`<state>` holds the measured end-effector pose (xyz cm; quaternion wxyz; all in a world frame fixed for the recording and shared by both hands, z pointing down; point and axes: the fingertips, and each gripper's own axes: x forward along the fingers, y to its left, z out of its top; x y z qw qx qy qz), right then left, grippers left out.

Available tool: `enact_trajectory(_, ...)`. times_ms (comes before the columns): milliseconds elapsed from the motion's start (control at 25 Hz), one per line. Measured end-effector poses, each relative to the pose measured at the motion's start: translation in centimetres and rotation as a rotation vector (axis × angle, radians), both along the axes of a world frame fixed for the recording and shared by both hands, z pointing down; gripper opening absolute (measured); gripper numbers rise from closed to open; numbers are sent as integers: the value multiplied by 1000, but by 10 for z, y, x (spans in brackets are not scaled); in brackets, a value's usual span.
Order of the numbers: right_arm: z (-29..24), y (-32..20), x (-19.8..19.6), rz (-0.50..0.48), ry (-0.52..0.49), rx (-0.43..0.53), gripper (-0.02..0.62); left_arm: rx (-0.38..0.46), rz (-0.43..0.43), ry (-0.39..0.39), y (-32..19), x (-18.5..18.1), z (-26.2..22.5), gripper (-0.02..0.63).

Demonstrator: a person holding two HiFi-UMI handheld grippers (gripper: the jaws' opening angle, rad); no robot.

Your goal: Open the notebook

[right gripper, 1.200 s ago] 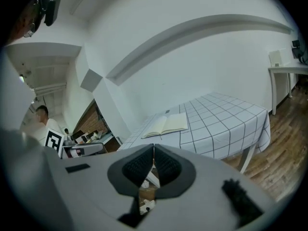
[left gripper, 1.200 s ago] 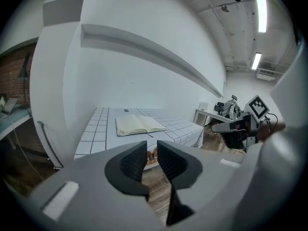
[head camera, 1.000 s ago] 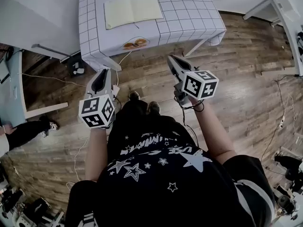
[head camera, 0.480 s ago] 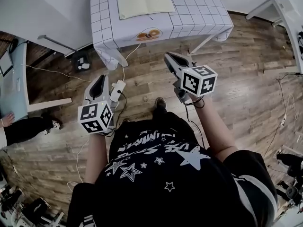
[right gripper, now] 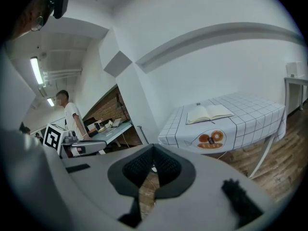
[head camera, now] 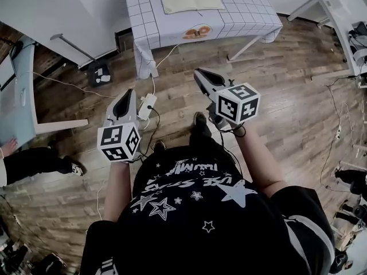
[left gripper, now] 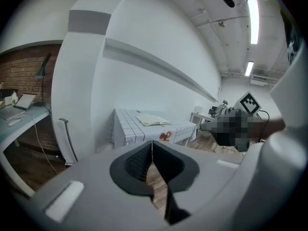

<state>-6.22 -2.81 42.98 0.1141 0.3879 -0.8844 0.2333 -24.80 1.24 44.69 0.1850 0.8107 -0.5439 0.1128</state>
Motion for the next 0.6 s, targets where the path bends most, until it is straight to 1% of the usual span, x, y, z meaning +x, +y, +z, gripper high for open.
enact_trajectory(120, -3, 19, -6, 51, 2, 5, 15, 10, 48, 13, 12, -7, -1, 11)
enact_trajectory(320, -6, 56, -15, 135, 9, 3, 15, 18, 151, 31, 31, -12, -7, 9)
enact_trajectory(440, -3, 74, -32, 153, 19, 11, 15, 27, 180, 37, 44, -27, -5, 10)
enact_trajectory(600, -6, 99, -46, 160, 25, 16, 15, 36, 196, 37, 62, -40, -9, 10)
